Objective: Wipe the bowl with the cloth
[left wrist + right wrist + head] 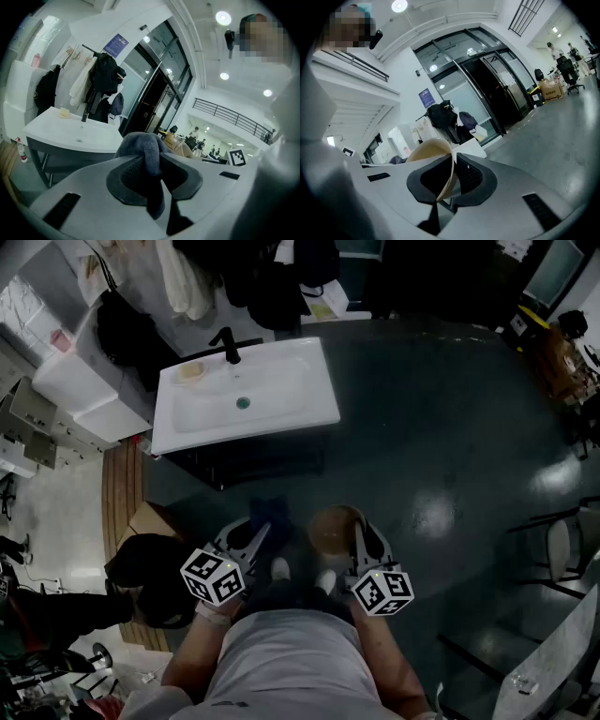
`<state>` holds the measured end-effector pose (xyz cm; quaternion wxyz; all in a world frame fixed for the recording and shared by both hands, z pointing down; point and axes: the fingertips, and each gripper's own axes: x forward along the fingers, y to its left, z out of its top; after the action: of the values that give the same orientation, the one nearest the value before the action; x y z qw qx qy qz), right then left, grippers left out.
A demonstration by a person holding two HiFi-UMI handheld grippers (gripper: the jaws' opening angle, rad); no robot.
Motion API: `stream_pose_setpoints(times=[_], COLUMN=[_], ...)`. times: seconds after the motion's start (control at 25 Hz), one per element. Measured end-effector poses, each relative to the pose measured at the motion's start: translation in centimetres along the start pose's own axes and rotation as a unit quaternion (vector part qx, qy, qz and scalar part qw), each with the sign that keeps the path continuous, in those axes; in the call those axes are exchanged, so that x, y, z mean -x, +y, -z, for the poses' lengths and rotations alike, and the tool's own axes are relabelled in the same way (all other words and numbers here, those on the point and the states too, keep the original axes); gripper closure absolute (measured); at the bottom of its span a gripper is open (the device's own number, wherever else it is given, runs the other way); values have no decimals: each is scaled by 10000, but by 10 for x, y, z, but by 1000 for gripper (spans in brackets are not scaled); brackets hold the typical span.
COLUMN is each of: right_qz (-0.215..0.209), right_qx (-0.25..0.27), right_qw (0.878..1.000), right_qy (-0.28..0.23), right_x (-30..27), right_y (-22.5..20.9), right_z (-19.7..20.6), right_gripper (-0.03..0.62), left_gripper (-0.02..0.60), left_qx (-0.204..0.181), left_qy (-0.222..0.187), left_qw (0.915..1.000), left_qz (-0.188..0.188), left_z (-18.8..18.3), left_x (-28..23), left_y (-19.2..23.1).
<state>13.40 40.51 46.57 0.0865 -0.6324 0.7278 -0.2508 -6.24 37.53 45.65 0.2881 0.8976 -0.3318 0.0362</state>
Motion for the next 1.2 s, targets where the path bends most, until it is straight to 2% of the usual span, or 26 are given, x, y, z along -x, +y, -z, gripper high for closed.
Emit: stream_pose_setpoints(times=[0.56, 0.84, 1.04, 1.2], right_qz=[162, 267, 217, 42], right_qx=[344, 382, 309, 163], right_qw=[9993, 9989, 9993, 9999], right_qy=[31, -67, -86, 17], right_x=[-43, -70, -98, -136], right_y=[58, 68, 64, 57], right_z=[13, 14, 7, 3], right_gripper=[562, 562, 562, 562], left_gripper=[508, 509, 508, 508], left_qx=[347, 365, 341, 356], left_qy=[-118, -171, -169, -173], left_qw=[9990, 9986, 9989, 9992], left_qz=[243, 342, 276, 83], left_z=[-15, -26, -36, -46], left_x=[29, 27, 19, 7], left_y=[72, 100, 118, 137])
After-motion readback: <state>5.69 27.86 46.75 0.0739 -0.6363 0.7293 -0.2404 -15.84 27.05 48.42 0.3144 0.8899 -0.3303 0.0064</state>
